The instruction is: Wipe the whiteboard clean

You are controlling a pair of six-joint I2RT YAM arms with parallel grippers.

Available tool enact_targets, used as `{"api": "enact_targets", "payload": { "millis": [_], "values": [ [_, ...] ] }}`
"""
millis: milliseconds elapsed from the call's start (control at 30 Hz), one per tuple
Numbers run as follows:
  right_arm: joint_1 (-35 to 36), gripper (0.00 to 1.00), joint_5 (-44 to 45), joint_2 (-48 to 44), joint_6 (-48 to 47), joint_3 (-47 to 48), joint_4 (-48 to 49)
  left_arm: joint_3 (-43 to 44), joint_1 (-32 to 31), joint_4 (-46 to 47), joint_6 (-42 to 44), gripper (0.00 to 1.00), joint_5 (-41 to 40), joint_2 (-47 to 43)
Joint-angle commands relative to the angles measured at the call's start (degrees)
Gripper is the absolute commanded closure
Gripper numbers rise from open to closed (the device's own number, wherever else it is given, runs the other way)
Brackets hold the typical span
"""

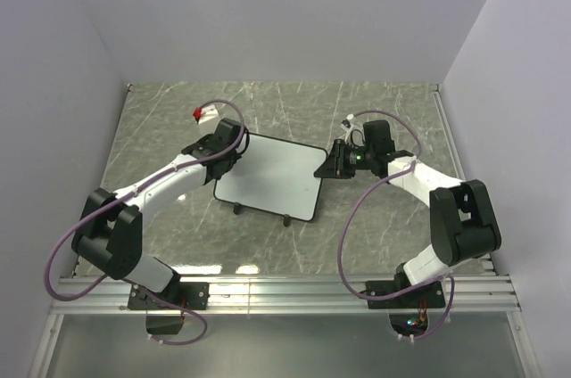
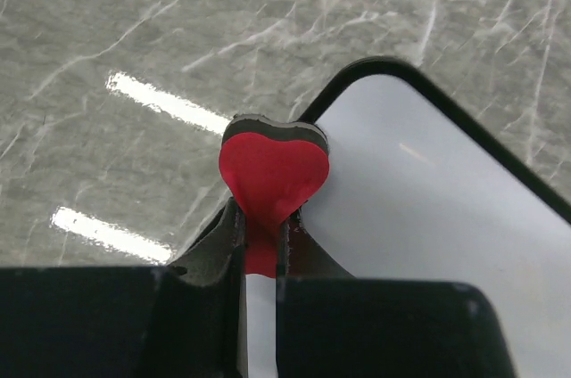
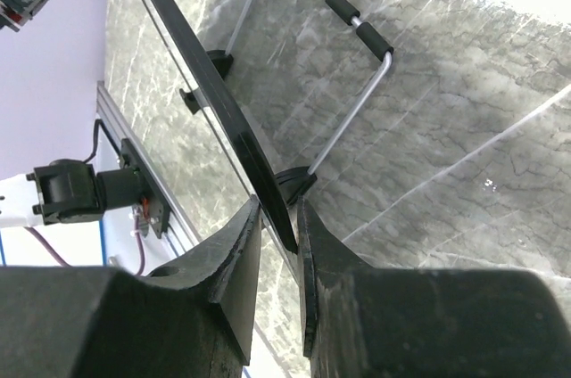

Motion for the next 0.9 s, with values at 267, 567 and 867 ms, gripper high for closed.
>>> {"api": "enact_targets", "payload": {
  "millis": [267,567,867],
  "values": [
    [-0.5,1.00,7.7,-0.3,-0.9,-0.3,-4.6,1.6,-10.2,1.5,-0.8,1.00,3.4,2.1],
    [-0.4,1.00,7.4,-0.2,-0.3,-0.2,-4.6,9.9,-22.4,3.2,-4.6,1.00,8.0,12.3],
    [-0.3,1.00,7.6,-0.8,-0.4,-0.3,-4.6,10.8,-26.9,8.8,-5.9,1.00,13.5,15.9]
  ]
}}
